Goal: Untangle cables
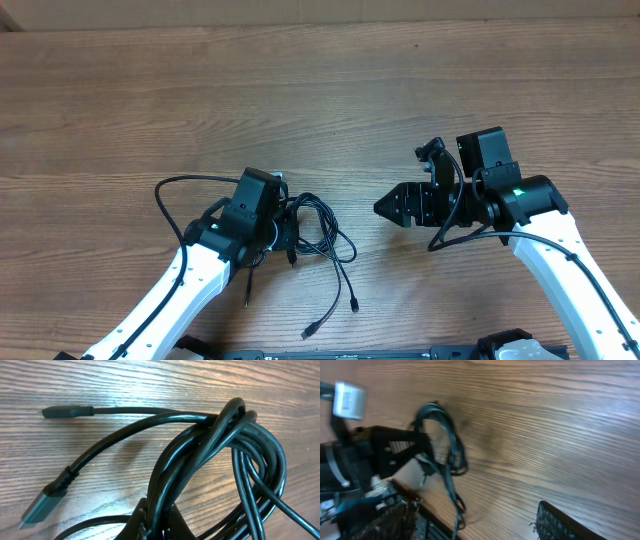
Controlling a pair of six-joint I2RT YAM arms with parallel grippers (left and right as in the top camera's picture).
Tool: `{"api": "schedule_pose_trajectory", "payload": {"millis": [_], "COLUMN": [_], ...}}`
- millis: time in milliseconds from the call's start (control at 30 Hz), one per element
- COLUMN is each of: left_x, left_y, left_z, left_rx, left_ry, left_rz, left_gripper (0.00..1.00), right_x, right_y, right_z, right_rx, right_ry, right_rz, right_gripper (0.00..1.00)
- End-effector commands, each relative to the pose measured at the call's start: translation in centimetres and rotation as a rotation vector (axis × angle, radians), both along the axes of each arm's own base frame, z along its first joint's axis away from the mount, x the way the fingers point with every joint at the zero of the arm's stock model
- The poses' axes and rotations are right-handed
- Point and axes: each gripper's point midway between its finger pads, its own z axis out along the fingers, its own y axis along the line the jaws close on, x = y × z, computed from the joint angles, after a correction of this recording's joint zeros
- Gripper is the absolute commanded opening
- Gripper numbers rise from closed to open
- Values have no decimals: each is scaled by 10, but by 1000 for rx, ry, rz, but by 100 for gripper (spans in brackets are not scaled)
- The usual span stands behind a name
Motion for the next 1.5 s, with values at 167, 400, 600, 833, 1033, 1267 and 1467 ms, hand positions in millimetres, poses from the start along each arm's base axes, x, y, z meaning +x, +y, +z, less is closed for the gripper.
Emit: {"api": "schedule_pose_trajectory", "payload": {"millis": [167,400,600,833,1033,1267,1467], "left_x": [8,8,6,7,16,50,50], "left_y": [-49,-79,-80,-79,-58,-48,-60], "left_z": [43,74,74,73,55,100,143], "left_rx": [-223,-389,-400,-394,-279,-451,-574], "left_ry": [-140,-232,-227,-224,-180,-224,-382], "left_rz": [-252,-391,-398,-383,-243,-119,-344], "left_gripper": [4,4,4,4,22,72,66], "right_x": [-16,-22,-21,-26,-20,-13,-20], "right_y": [23,32,36,49,43,28,35], "right_z": [22,16,-11,-18,-24,-35,-31], "right_rx": [173,162,34,22,-26,-117,-68], "right_ry": [-40,-22,-8,8,18,73,104], "right_rz": [160,200,212,247,193,66,89], "right_gripper": [71,64,45,10,4,4,4]}}
